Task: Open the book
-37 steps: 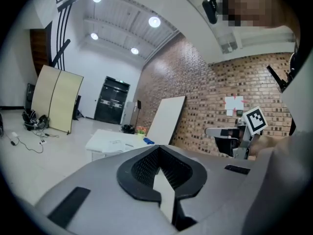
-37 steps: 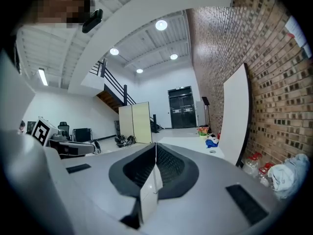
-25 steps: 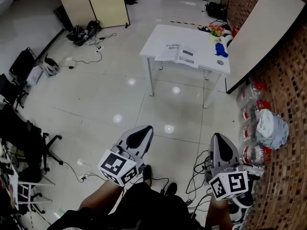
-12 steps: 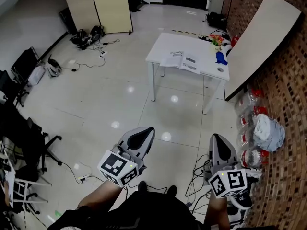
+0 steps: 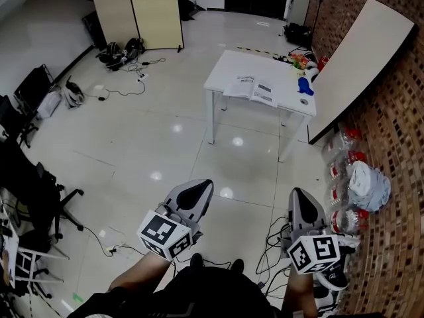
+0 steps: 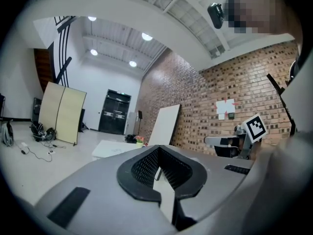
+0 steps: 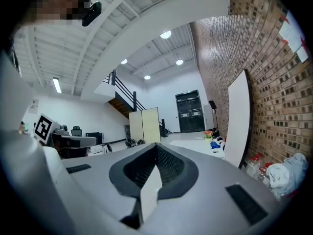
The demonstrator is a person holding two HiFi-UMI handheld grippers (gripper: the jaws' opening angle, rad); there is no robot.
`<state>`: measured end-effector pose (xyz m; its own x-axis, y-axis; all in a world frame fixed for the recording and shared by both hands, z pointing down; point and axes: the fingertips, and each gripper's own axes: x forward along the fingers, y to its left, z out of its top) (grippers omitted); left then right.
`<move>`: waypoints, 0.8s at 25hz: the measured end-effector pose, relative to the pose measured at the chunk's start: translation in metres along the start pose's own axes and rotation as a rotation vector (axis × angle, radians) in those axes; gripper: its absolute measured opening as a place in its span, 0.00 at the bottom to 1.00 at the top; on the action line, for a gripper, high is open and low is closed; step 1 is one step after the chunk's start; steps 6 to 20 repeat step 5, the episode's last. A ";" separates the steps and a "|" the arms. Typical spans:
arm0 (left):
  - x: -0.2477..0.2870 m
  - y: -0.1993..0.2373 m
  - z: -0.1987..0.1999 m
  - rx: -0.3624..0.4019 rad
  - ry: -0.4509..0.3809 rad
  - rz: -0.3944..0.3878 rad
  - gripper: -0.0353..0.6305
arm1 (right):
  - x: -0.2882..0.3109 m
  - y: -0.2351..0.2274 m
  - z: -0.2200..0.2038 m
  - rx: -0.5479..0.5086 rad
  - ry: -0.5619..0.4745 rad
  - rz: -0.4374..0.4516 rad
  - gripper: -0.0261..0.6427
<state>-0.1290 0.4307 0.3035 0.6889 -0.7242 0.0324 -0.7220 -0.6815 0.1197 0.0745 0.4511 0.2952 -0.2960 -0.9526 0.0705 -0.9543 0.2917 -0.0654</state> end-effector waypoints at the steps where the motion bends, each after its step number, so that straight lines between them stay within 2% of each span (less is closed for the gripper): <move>1: -0.001 -0.001 0.000 -0.002 0.001 0.000 0.05 | -0.002 0.000 0.000 -0.008 0.002 -0.004 0.04; 20: -0.004 -0.005 0.001 -0.010 -0.006 0.001 0.05 | -0.011 -0.005 0.002 -0.012 -0.004 -0.021 0.04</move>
